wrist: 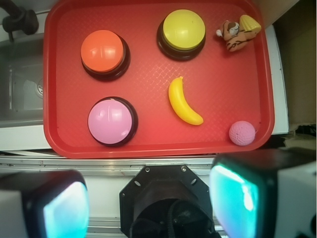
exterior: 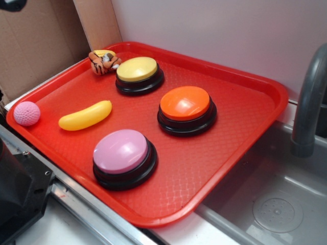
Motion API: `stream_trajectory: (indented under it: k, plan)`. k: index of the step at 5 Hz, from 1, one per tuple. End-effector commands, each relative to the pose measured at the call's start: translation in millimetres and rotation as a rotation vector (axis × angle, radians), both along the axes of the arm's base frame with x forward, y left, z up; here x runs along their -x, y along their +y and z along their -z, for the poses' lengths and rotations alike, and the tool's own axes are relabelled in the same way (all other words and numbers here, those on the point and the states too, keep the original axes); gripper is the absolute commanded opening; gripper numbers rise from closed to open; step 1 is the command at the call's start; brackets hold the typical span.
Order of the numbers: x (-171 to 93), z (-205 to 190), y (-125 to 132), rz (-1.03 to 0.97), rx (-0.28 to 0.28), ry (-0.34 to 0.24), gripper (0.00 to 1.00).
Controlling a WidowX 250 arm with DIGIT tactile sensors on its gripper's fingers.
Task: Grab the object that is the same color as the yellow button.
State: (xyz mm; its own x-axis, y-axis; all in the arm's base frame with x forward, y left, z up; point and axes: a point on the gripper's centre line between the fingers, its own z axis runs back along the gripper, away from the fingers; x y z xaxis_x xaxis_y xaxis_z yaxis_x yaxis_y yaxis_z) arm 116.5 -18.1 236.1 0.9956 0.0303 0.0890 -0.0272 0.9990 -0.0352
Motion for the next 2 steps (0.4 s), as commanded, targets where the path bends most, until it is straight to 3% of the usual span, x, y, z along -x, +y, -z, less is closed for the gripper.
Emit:
stream_trajectory:
  k: [1, 2]
  plan:
    - [0, 0, 0, 0.0, 0.0, 0.0, 1.0]
    - [-7, 11, 4, 0.06, -0.008, -0.053, 1.0]
